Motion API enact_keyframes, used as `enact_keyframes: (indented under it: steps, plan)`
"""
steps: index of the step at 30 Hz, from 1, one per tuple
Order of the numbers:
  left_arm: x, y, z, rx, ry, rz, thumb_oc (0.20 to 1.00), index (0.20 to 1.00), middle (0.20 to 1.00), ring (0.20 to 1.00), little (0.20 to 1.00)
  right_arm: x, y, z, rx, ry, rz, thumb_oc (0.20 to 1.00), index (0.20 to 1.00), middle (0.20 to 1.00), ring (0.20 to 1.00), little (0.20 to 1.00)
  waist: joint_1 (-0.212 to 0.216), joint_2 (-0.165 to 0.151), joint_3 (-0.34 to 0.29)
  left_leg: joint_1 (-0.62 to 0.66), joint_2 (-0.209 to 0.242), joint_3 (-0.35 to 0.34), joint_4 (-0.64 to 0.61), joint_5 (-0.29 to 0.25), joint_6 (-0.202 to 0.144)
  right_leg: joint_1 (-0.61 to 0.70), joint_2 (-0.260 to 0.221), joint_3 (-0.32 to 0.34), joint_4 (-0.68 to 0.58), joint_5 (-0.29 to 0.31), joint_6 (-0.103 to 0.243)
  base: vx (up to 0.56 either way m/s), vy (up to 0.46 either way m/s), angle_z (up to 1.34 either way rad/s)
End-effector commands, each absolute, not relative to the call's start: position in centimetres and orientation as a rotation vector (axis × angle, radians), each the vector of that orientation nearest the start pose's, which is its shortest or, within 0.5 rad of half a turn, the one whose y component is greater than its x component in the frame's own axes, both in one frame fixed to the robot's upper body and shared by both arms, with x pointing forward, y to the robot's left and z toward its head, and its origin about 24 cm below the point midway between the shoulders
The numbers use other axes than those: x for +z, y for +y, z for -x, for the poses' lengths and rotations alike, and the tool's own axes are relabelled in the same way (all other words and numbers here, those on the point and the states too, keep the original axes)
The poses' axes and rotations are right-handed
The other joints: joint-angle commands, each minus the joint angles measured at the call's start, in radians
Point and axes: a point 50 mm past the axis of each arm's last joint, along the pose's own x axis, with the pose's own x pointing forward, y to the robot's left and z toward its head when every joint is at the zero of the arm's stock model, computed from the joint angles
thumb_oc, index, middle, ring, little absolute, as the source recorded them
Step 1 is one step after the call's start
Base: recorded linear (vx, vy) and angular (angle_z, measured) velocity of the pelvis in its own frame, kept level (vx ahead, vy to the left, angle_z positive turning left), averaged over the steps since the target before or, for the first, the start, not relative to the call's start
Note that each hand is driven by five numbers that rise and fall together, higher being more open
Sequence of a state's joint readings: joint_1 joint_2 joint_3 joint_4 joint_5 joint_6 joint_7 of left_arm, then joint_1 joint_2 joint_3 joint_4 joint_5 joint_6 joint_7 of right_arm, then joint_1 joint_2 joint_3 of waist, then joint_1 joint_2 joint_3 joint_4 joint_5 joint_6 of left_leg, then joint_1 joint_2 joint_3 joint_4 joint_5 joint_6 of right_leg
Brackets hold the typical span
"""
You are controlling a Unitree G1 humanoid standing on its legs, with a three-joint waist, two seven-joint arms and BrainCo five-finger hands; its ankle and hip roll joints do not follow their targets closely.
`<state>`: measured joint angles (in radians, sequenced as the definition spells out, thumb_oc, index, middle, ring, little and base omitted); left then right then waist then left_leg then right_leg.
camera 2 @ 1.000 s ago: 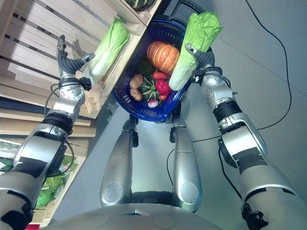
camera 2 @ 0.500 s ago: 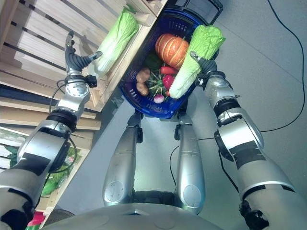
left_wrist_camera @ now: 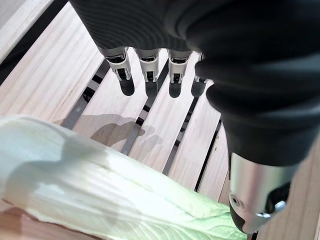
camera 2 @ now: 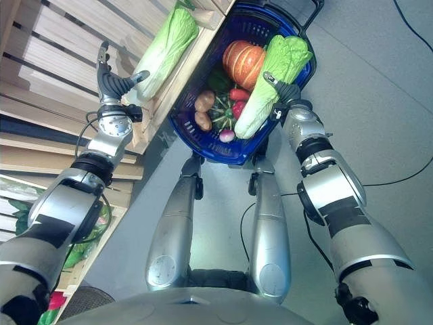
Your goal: Pick up fruits and vegetables into the basket
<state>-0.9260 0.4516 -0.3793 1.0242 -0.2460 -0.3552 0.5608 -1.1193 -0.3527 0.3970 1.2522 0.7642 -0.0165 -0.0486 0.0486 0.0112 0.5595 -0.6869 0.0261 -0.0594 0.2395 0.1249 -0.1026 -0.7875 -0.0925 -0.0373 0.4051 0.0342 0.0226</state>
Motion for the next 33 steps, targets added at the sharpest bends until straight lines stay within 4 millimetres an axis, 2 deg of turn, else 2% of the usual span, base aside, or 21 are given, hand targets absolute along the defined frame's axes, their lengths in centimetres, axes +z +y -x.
enact_keyframes:
  steps: [1, 16, 17, 24, 33]
  plan:
    - [16.5, 20.0, -39.2, 0.438, -0.388, -0.252, 1.0, 1.0, 1.0, 1.0, 1.0, 15.4, -18.1, -42.2, -0.068, 0.12, -0.072, 0.2, 0.2, 0.2, 0.2, 0.2, -0.003, 0.088, -0.04, -0.041, -0.079, 0.021, 0.08, -0.085, 0.038, 0.031, 0.034, -0.06, 0.025, -0.083, 0.025, 0.0, 0.0, 0.0]
    - [16.2, 19.7, -39.2, 0.438, -0.386, -0.244, 1.0, 1.0, 1.0, 1.0, 1.0, 14.3, -18.9, -41.9, -0.091, 0.209, -0.088, 0.2, 0.2, 0.2, 0.2, 0.2, -0.001, 0.101, -0.04, -0.06, -0.081, 0.019, 0.085, -0.078, 0.038, 0.008, 0.031, -0.057, 0.033, -0.081, 0.026, 0.0, 0.0, 0.0]
    - [16.3, 19.6, -39.2, 0.439, -0.386, -0.241, 1.0, 1.0, 1.0, 1.0, 1.0, 14.0, -19.1, -41.8, -0.101, 0.231, -0.085, 1.0, 1.0, 1.0, 1.0, 1.0, -0.001, 0.102, -0.04, -0.061, -0.081, 0.019, 0.085, -0.077, 0.04, 0.007, 0.031, -0.057, 0.034, -0.081, 0.025, 0.0, 0.0, 0.0]
    - [15.9, 19.7, -39.1, 0.449, -0.374, -0.26, 1.0, 1.0, 1.0, 1.0, 1.0, 13.1, -19.7, -41.5, -0.122, 0.249, -0.085, 1.0, 1.0, 1.0, 1.0, 1.0, -0.002, 0.098, -0.04, -0.059, -0.081, 0.017, 0.086, -0.077, 0.042, 0.009, 0.033, -0.058, 0.035, -0.078, 0.027, 0.0, 0.0, 0.0]
    - [15.8, 20.2, -39.2, 0.46, -0.354, -0.312, 1.0, 1.0, 1.0, 1.0, 1.0, 13.2, -20.0, -41.5, -0.119, 0.237, -0.043, 1.0, 1.0, 1.0, 1.0, 1.0, -0.005, 0.095, -0.04, -0.045, -0.079, 0.02, 0.078, -0.072, 0.041, 0.025, 0.032, -0.057, 0.024, -0.069, 0.028, 0.0, 0.0, 0.0]
